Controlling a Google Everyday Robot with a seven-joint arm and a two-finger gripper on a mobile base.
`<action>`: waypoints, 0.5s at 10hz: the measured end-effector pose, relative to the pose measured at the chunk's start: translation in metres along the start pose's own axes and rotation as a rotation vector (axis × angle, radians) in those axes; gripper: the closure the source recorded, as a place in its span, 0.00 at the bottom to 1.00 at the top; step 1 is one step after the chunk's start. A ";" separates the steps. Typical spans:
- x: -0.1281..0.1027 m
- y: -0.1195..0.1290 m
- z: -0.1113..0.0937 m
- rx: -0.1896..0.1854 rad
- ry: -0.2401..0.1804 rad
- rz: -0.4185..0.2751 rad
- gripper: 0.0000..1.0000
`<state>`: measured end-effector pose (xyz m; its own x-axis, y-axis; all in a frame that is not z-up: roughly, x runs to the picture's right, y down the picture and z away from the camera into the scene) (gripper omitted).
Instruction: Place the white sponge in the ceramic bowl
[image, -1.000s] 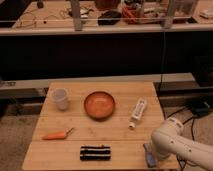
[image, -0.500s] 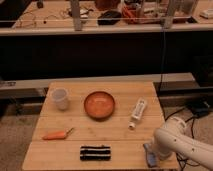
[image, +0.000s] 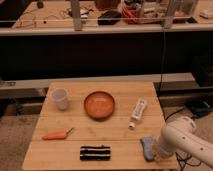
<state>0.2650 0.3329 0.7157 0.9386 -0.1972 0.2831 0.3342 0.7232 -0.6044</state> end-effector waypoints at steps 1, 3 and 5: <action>0.000 -0.002 -0.001 0.003 -0.001 -0.004 1.00; -0.001 -0.006 -0.002 0.005 -0.006 -0.017 1.00; -0.002 -0.008 -0.010 0.020 -0.005 -0.028 1.00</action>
<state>0.2612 0.3210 0.7125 0.9287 -0.2142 0.3028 0.3581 0.7307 -0.5812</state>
